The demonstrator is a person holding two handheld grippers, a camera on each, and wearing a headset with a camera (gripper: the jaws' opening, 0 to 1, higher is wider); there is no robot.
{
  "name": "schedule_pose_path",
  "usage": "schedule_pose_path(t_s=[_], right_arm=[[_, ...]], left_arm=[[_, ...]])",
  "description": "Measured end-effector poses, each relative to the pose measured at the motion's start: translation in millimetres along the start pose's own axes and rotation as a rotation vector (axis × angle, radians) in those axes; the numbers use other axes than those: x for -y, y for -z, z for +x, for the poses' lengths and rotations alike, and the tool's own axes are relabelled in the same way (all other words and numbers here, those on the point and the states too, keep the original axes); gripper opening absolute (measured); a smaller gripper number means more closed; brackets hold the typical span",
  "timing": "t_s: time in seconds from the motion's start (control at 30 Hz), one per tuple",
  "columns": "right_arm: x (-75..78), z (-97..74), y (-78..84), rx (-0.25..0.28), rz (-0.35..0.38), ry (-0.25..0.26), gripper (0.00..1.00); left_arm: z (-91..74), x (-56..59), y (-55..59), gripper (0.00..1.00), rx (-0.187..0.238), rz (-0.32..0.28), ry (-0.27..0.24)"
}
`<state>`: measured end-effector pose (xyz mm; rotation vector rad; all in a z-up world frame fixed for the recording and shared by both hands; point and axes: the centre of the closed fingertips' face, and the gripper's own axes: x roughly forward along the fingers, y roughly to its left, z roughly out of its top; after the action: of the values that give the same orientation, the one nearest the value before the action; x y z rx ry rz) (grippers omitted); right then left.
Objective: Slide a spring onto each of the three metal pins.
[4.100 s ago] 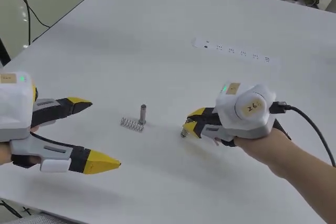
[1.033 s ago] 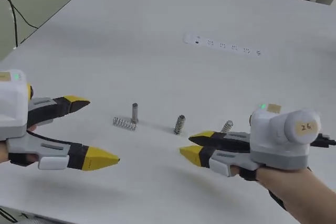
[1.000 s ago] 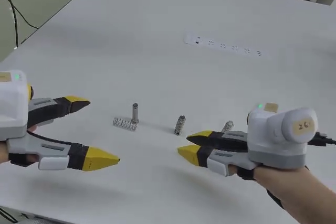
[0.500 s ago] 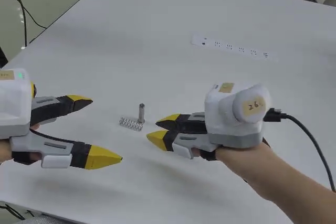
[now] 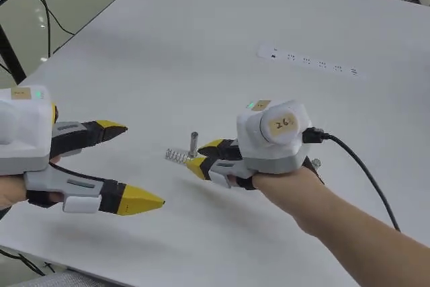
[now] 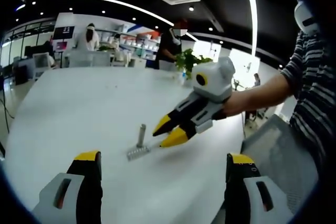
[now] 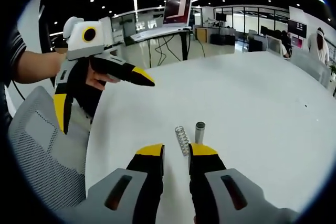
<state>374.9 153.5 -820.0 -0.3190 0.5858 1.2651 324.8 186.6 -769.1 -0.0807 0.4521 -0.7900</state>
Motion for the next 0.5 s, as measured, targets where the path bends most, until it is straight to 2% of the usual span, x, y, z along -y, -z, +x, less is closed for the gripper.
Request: schedule_pose_path(t_s=[0.5], right_arm=[[7.9,19.5,14.9,-0.052,0.02,0.012,0.16]], left_arm=[[-6.6,-3.9,4.9,0.95,-0.001,-0.011,-0.012]])
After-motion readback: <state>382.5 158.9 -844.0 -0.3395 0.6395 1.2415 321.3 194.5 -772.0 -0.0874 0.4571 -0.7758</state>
